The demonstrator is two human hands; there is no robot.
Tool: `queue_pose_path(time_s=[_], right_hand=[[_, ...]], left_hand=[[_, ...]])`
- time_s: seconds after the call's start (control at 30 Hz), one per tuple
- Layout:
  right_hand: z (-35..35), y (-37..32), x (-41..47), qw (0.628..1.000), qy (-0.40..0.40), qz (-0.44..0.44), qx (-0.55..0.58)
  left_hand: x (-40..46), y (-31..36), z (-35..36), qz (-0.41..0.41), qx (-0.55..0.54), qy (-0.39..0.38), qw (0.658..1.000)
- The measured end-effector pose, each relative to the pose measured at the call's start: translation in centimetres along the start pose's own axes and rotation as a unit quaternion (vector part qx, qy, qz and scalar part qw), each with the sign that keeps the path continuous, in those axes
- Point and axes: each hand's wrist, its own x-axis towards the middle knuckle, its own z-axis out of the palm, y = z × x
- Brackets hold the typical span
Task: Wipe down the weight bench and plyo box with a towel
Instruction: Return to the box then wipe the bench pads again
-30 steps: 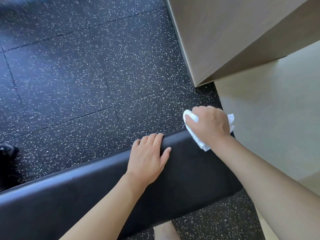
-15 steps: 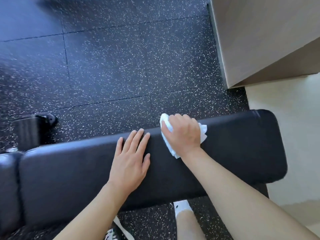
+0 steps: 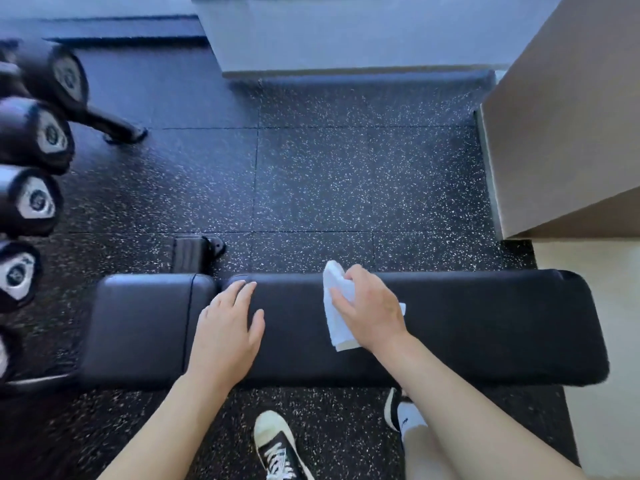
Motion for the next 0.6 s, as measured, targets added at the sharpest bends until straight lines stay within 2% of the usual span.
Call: queue_pose_path(time_s=[0.27, 0.6], right_hand=[[-10.2, -12.3, -3.5, 0.996, 0.085, -0.034, 0.012], [-22.3, -24.4, -10.6, 0.983, 0.169, -0.064, 0.026]], left_hand=[[-4.3, 0.3, -14.4, 0.056, -0.066, 0.105, 0.991], [-10.9, 0.9, -31.2, 0.066, -0.098, 0.188, 0.975]])
